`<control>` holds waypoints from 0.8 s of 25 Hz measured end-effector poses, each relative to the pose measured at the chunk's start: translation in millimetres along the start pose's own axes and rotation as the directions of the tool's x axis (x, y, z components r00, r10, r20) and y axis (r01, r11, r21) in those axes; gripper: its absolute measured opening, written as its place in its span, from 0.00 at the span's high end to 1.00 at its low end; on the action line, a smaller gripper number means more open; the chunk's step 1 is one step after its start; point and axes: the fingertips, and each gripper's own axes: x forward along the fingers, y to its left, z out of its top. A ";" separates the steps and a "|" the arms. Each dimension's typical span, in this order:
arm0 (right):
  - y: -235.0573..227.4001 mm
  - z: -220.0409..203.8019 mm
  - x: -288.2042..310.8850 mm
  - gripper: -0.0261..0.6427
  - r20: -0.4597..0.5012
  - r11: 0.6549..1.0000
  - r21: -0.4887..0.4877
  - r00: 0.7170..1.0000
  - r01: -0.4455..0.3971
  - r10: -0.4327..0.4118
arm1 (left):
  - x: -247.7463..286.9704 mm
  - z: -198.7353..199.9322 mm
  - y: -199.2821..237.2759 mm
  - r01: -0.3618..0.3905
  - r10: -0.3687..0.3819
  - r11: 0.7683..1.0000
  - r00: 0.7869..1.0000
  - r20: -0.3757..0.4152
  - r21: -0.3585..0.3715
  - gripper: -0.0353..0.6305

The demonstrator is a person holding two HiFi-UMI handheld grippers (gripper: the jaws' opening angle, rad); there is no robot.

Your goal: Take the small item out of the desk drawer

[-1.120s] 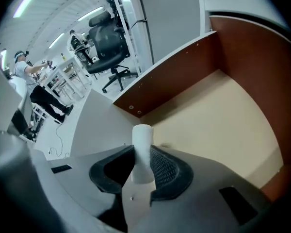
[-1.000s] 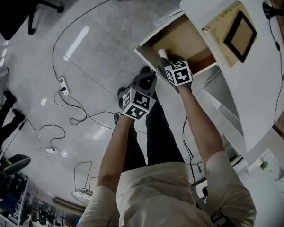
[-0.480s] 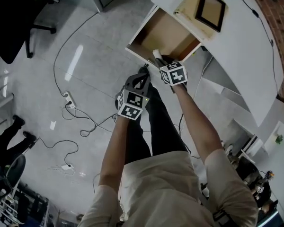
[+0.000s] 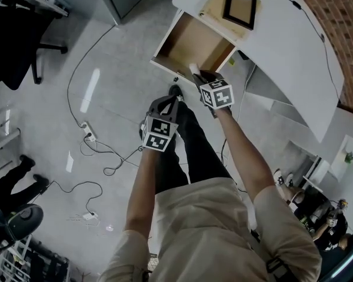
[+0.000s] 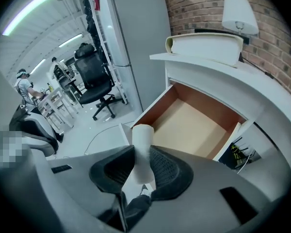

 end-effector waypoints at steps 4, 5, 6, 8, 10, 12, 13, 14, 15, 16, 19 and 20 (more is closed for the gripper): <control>14.3 4.3 -22.2 0.77 0.039 1.000 0.021 0.999 0.015 -0.016 | -18.3 0.8 -2.8 0.005 -0.005 1.000 1.000 0.000 0.010 0.92; 16.5 5.8 -27.7 0.77 0.050 0.999 0.029 0.999 0.019 -0.020 | -21.6 3.8 -4.2 0.006 -0.007 1.000 1.000 0.002 0.017 0.92; 18.1 7.0 -34.0 0.77 0.060 0.999 0.037 0.998 0.022 -0.024 | -24.5 6.9 -6.5 0.008 -0.008 1.000 1.000 0.002 0.022 0.92; 20.6 8.3 -48.4 0.77 0.079 0.998 0.053 0.996 0.028 -0.033 | -30.3 15.1 -12.8 0.011 -0.011 0.999 1.000 0.004 0.033 0.92; 24.5 9.3 -62.9 0.77 0.095 0.997 0.068 0.995 0.032 -0.038 | -38.2 30.4 -19.5 0.018 -0.019 0.998 1.000 0.015 0.056 0.92; 29.5 10.9 -76.4 0.77 0.112 0.996 0.085 0.993 0.034 -0.043 | -45.9 42.9 -25.3 0.024 -0.025 0.997 0.999 0.022 0.072 0.92; 32.3 12.2 -82.8 0.77 0.124 0.995 0.095 0.991 0.034 -0.046 | -49.3 46.8 -27.3 0.025 -0.027 0.997 0.999 0.023 0.077 0.92; 35.1 13.9 -89.0 0.77 0.138 0.994 0.107 0.989 0.033 -0.048 | -52.4 50.4 -28.8 0.025 -0.027 0.996 0.999 0.025 0.082 0.92; 37.8 15.8 -95.1 0.77 0.153 0.992 0.118 0.987 0.032 -0.050 | -55.4 53.9 -30.1 0.025 -0.028 0.996 0.999 0.027 0.087 0.92; 40.5 17.5 -101.1 0.77 0.168 0.991 0.127 0.984 0.031 -0.053 | -58.4 57.3 -31.7 0.024 -0.027 0.996 0.999 0.030 0.091 0.92; 46.0 21.4 -121.2 0.77 0.209 0.989 0.143 0.976 0.032 -0.061 | -65.4 67.6 -40.4 0.020 -0.024 0.995 0.999 0.039 0.098 0.92; 47.1 22.2 -128.3 0.77 0.221 0.989 0.146 0.973 0.034 -0.066 | -67.4 70.6 -44.5 0.019 -0.023 0.995 0.999 0.041 0.099 0.92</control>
